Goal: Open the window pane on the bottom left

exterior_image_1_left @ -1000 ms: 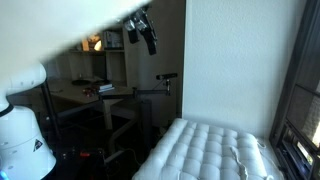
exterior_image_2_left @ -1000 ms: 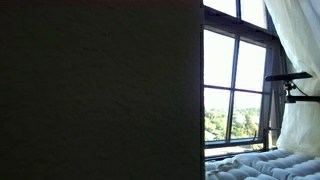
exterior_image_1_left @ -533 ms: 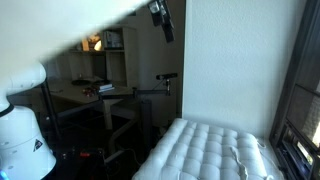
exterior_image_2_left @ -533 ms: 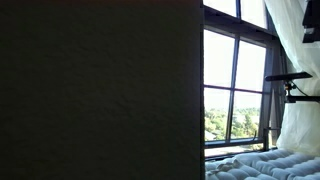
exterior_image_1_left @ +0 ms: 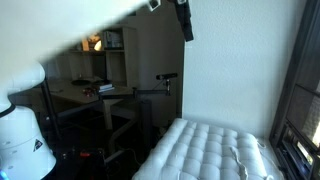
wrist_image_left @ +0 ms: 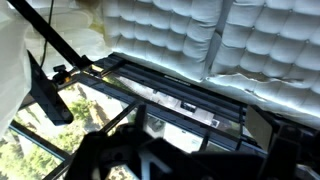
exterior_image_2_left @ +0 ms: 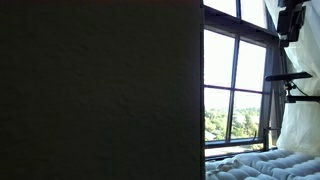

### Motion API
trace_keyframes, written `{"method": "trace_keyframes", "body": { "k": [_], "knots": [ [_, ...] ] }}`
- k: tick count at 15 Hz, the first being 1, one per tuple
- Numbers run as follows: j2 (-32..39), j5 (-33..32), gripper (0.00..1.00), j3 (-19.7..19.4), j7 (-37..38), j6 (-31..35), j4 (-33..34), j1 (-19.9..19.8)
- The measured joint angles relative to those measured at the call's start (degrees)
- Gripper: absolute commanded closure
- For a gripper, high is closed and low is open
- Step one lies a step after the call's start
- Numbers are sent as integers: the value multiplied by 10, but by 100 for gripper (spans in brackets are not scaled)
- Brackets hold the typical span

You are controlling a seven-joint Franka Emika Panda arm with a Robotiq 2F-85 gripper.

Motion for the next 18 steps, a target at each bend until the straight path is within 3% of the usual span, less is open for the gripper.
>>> {"method": "trace_keyframes", "body": {
  "k": [5,8,13,16,18],
  "knots": [
    [86,-66,0,-6,29,-86,85,36],
    [129,-50,0,-20,-46,-106,129,62],
    [133,-69,0,-31,-179,-66,144,90],
    [117,-123,0,-39,-192,-1,139,95],
    [109,-122,0,-45,-192,21,137,95]
  ]
}}
